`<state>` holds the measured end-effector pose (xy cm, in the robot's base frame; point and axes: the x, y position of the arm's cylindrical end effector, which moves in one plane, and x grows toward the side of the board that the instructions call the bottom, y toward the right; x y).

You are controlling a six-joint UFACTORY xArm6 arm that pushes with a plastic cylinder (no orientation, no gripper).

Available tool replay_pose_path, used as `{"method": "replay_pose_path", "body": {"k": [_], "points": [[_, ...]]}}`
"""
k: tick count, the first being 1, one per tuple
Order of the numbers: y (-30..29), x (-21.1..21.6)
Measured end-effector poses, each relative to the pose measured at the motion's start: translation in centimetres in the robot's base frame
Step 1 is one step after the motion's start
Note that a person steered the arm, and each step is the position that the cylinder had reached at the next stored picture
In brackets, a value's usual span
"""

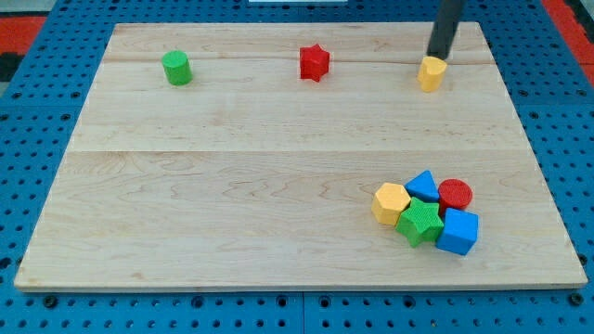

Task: Move yellow heart closer to the yellow hexagon

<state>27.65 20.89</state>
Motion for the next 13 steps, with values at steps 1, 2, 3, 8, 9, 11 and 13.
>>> {"method": "replay_pose_path", "body": {"k": [1, 2, 3, 8, 9, 11, 13], "points": [[-2.3, 2.5], [-2.6, 4.6], [-2.6, 6.7], [-8.8, 9.8], [-9.0, 10.4], [-12.1, 11.0], [-12.1, 14.5]]}}
